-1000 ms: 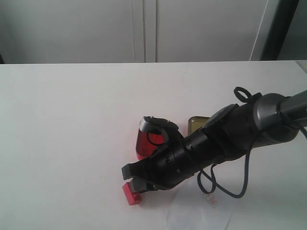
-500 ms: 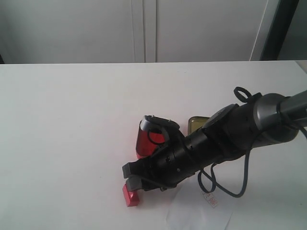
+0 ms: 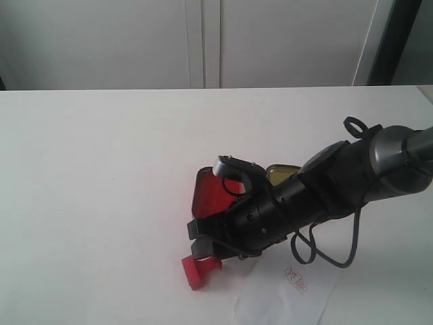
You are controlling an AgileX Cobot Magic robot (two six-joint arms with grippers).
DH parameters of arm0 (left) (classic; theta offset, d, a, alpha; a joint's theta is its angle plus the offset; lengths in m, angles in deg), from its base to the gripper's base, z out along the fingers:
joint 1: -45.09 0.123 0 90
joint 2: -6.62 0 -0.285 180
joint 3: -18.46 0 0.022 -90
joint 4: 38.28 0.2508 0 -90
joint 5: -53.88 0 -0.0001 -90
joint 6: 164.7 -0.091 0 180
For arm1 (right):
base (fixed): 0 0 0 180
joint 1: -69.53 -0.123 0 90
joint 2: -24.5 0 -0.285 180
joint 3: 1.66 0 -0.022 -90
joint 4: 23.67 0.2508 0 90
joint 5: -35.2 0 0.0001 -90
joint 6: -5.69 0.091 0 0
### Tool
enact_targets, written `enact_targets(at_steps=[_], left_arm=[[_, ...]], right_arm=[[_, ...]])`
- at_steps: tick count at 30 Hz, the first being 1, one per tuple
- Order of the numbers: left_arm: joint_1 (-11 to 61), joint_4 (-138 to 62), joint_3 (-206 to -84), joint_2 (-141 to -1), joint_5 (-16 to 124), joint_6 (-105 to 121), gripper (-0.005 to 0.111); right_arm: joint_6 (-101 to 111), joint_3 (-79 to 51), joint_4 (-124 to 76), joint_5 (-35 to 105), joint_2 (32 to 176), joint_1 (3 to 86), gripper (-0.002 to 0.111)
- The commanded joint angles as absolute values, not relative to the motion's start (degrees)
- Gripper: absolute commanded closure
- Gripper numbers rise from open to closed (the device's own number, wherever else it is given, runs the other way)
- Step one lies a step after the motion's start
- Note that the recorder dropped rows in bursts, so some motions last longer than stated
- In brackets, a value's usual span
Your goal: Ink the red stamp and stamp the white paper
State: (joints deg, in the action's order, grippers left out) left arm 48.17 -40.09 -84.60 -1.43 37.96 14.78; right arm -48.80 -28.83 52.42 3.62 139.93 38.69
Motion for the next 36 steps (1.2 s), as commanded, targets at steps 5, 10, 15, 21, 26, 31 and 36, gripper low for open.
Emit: enact_targets(at_steps=[5,10,15,21,26,31,36], left_arm=[[47.8,-40.4,-84.3,-1.2,38.0,15.3,0.107],[48.0,-40.4,-84.3,-1.2,38.0,15.3,0.107],[53.0,-40.4,-84.3,-1.2,38.0,15.3,0.107],[53.7,-40.4,-84.3,-1.2,38.0,15.3,0.107],[53.7,-40.4,-84.3,-1.2,38.0,15.3,0.107],[53.3,-40.4,-84.3,-1.2,38.0,15.3,0.107],[52.2,-40.4,-84.3,-1.2,38.0,15.3,0.107]], right_arm=[[-48.1,-28.7,49.8,3.0,139.1,42.8,0.065],[-48.1,-28.7,48.0,2.0,135.8,43.9,0.072],[-48.0,-28.7,43.4,1.9,131.9,43.9,0.102],[-40.5,-28.7,35.1,2.1,128.7,43.9,0.108],[-26.5,-28.7,17.0,2.2,126.3,43.9,0.108],[-13.8,-28.7,1.1,-0.3,123.1,44.6,0.108],[-13.2,-29.0,-0.7,-4.7,120.6,49.9,0.108]])
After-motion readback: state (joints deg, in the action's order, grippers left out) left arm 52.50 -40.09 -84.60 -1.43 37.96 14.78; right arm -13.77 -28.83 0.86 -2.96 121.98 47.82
